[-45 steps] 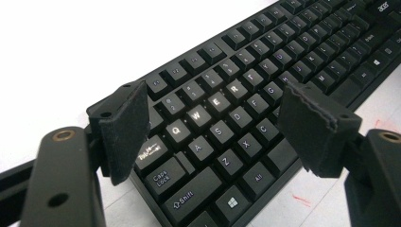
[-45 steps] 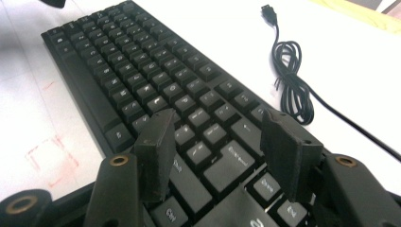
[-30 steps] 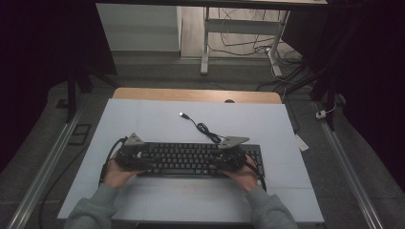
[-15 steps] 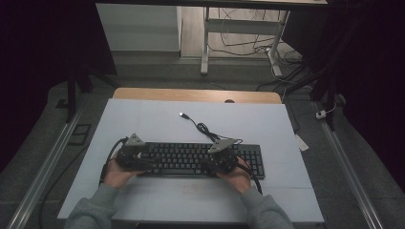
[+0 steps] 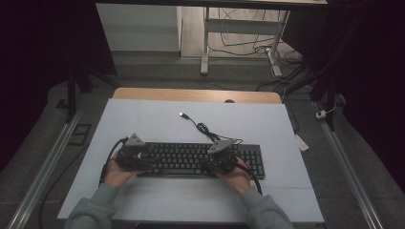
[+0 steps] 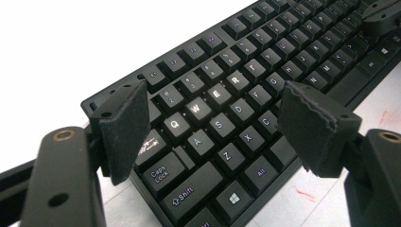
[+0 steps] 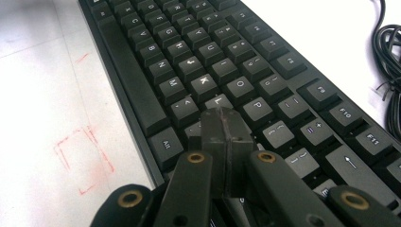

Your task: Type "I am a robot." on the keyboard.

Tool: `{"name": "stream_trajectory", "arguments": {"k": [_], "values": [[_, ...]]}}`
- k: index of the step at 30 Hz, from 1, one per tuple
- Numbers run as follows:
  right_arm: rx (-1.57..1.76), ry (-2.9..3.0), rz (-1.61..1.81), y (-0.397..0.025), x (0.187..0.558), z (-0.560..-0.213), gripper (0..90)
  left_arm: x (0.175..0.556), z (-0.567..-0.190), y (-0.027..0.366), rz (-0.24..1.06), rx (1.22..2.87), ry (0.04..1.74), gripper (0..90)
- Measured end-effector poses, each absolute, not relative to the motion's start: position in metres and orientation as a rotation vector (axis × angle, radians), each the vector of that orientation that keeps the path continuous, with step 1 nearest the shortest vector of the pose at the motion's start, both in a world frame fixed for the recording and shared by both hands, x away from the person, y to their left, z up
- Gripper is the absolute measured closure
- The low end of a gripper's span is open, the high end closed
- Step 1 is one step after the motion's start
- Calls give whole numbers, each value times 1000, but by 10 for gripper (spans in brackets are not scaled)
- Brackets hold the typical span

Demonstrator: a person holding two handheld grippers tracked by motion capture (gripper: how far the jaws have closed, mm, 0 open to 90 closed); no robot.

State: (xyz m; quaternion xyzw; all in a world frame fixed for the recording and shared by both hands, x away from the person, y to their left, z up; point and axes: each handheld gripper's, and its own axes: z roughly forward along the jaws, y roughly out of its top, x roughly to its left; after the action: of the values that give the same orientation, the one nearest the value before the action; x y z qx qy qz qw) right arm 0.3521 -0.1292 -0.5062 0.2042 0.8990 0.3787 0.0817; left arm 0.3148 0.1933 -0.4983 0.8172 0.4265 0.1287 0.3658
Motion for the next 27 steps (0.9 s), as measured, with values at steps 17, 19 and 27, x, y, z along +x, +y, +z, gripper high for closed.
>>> {"name": "stream_trajectory", "arguments": {"k": [17,19,27], "values": [[585,2712,1108,-116,352,-514,900,315,-499,194,332,2105,1099,260],[601,2712,1127,-117,353,-514,900,315,-499,193,333,2104,1099,260],[620,2667,1203,-126,353,-507,900,315,-498,195,335,2097,1102,261]]}}
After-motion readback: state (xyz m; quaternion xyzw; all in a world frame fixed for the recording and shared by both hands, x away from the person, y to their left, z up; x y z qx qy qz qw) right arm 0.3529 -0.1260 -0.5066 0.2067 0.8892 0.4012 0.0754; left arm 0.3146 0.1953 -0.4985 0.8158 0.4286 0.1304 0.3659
